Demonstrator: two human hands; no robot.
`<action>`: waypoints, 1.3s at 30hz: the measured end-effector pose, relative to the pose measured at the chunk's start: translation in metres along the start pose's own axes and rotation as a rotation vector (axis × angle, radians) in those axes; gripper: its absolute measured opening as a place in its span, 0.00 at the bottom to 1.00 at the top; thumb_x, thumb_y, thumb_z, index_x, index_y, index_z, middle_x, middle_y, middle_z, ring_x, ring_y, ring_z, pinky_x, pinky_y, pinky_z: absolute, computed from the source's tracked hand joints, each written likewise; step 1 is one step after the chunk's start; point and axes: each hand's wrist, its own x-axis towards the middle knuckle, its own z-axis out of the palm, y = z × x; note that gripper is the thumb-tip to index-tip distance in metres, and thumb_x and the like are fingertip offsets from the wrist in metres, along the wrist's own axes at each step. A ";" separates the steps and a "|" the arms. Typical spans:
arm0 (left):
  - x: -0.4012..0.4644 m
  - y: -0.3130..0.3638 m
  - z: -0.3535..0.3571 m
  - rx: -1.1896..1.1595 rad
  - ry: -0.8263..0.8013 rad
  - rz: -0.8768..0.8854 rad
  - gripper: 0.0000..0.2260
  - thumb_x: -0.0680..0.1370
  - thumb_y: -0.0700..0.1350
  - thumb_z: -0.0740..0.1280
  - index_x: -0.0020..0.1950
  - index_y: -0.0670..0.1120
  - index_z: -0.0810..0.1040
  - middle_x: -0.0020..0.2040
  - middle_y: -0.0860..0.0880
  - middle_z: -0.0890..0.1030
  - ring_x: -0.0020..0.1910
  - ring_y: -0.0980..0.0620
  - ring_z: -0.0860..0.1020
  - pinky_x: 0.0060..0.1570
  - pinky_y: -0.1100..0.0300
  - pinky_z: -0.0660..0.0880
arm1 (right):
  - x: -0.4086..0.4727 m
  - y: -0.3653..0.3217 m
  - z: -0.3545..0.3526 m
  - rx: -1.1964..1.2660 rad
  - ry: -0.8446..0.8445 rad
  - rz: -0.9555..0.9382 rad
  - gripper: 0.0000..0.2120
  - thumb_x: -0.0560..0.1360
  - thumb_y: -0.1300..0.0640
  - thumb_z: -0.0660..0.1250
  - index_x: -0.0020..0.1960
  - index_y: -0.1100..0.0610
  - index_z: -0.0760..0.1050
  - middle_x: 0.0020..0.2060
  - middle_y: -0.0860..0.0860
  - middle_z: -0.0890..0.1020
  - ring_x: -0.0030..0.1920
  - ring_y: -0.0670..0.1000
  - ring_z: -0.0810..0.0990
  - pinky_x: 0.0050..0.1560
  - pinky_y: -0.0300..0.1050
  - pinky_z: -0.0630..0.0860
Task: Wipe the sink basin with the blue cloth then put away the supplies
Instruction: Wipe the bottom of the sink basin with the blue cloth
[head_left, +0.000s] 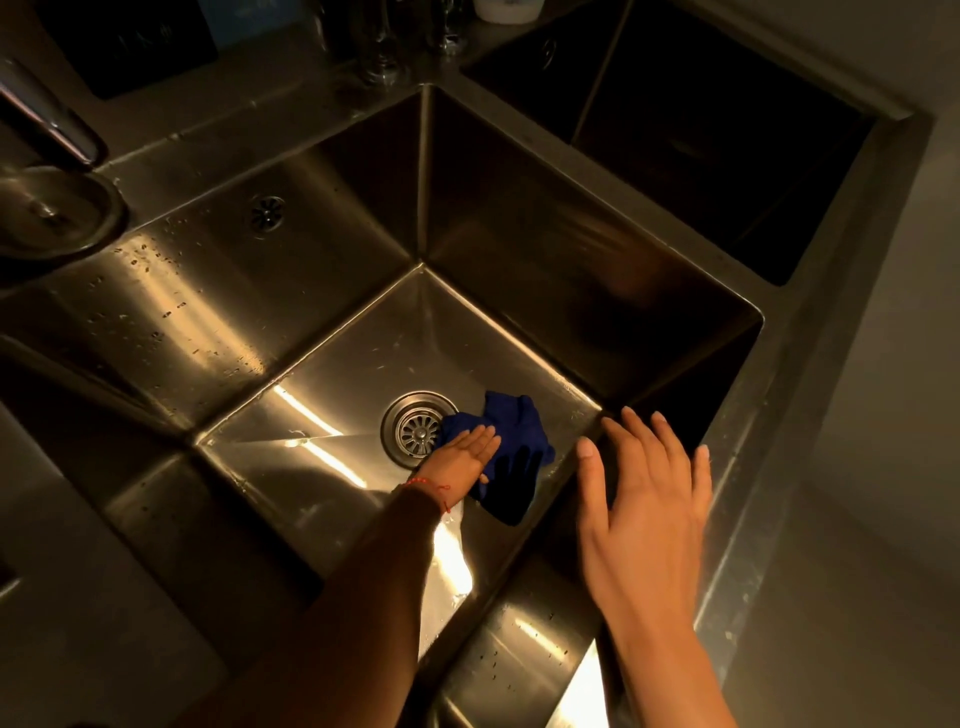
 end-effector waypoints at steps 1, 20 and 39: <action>-0.001 -0.001 0.001 0.001 0.000 0.007 0.28 0.82 0.41 0.55 0.78 0.42 0.45 0.79 0.44 0.45 0.78 0.48 0.45 0.75 0.58 0.42 | 0.000 0.000 0.000 0.002 -0.001 0.002 0.24 0.77 0.44 0.50 0.60 0.57 0.75 0.61 0.53 0.76 0.69 0.52 0.64 0.72 0.50 0.46; -0.006 0.001 0.007 -0.008 0.021 0.036 0.28 0.81 0.34 0.51 0.78 0.42 0.44 0.79 0.45 0.44 0.78 0.48 0.44 0.76 0.57 0.42 | 0.000 -0.001 -0.002 0.011 -0.003 0.011 0.23 0.77 0.45 0.51 0.61 0.58 0.74 0.62 0.54 0.75 0.69 0.52 0.63 0.72 0.49 0.44; -0.004 0.006 0.002 -0.022 0.007 -0.004 0.27 0.82 0.38 0.53 0.78 0.42 0.44 0.79 0.44 0.44 0.78 0.48 0.44 0.75 0.57 0.41 | -0.002 -0.001 -0.001 0.009 0.005 0.007 0.23 0.77 0.46 0.51 0.61 0.58 0.74 0.63 0.54 0.75 0.69 0.52 0.63 0.71 0.47 0.43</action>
